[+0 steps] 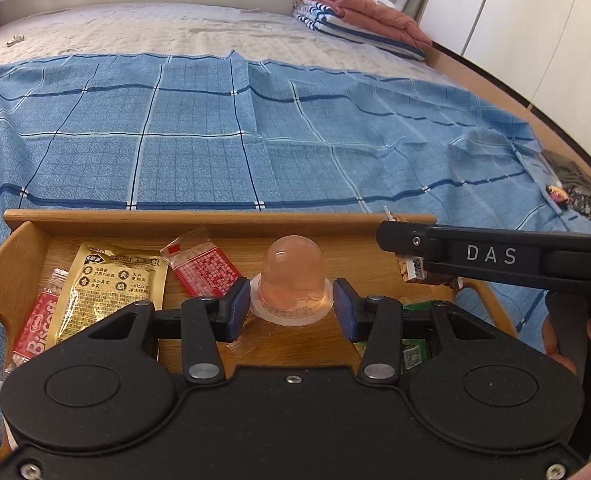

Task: Organize snacks
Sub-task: 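Carry the jelly cup with the left tool while the right tool carries the nut pouch onto the tray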

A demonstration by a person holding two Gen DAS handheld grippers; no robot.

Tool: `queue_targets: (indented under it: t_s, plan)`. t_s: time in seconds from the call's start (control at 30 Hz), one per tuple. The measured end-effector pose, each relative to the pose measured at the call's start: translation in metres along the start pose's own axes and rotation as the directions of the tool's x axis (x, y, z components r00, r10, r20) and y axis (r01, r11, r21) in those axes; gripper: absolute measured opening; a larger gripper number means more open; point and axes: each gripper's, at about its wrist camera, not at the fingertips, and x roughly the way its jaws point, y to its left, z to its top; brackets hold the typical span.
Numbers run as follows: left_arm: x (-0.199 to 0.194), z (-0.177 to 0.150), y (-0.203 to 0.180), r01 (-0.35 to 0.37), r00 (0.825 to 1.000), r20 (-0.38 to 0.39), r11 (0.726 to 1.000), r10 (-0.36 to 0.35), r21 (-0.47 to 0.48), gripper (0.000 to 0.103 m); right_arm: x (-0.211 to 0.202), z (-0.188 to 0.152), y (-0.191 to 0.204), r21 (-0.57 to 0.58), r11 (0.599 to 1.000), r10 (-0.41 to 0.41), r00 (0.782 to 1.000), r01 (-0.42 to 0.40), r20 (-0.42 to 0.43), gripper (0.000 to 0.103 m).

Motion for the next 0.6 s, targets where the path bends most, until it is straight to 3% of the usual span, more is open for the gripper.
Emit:
queue_targets:
  t_s: [0.6]
  plan:
    - [0.006,-0.003,-0.007,-0.067,0.998,0.021,0.995,0.066,0.071,0.044,0.015,-0.008,0.001,-0.007,1.0,-0.009,1.0,0.009,-0.022,0.068]
